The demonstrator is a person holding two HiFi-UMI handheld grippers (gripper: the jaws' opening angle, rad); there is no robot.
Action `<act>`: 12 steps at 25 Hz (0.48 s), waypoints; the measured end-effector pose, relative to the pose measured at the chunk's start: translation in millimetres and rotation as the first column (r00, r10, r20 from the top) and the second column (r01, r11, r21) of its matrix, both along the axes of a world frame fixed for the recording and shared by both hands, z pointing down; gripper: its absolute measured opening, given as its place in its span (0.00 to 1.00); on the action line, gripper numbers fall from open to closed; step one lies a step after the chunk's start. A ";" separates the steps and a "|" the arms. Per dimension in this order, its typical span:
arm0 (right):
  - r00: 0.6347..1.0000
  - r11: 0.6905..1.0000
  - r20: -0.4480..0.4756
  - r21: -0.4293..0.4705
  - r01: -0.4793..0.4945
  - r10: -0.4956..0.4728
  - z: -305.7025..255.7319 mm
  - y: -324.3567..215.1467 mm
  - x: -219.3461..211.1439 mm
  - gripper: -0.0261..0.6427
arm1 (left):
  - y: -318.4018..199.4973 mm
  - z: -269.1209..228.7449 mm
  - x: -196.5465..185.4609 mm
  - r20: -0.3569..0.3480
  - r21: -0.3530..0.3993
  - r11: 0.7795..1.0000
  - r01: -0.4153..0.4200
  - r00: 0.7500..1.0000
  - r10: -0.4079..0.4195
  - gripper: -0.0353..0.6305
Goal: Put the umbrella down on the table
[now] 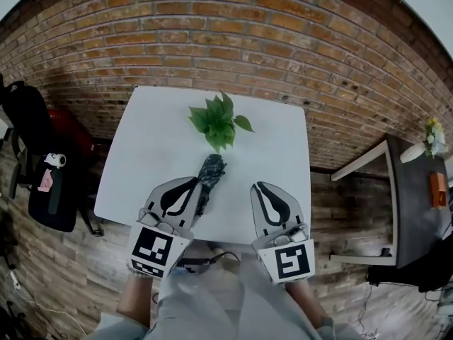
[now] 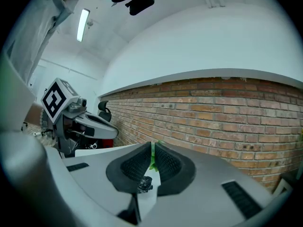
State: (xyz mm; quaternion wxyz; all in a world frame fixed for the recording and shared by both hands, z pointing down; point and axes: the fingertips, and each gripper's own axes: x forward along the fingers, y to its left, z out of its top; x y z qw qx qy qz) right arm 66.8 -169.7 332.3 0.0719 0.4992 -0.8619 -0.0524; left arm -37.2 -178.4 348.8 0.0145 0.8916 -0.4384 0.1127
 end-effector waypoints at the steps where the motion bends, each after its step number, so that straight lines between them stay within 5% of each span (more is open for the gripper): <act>1: 1.000 1.000 0.002 0.004 0.001 -0.001 -1.3 -0.5 -0.4 0.12 | 0.3 -0.5 -0.1 -0.003 -0.003 1.000 -0.001 1.000 0.001 0.08; 12: 1.000 1.000 0.002 0.006 0.008 -0.009 -1.5 -1.8 -2.1 0.12 | 2.4 3.9 -1.3 -0.024 -0.055 0.998 0.017 1.000 -0.018 0.08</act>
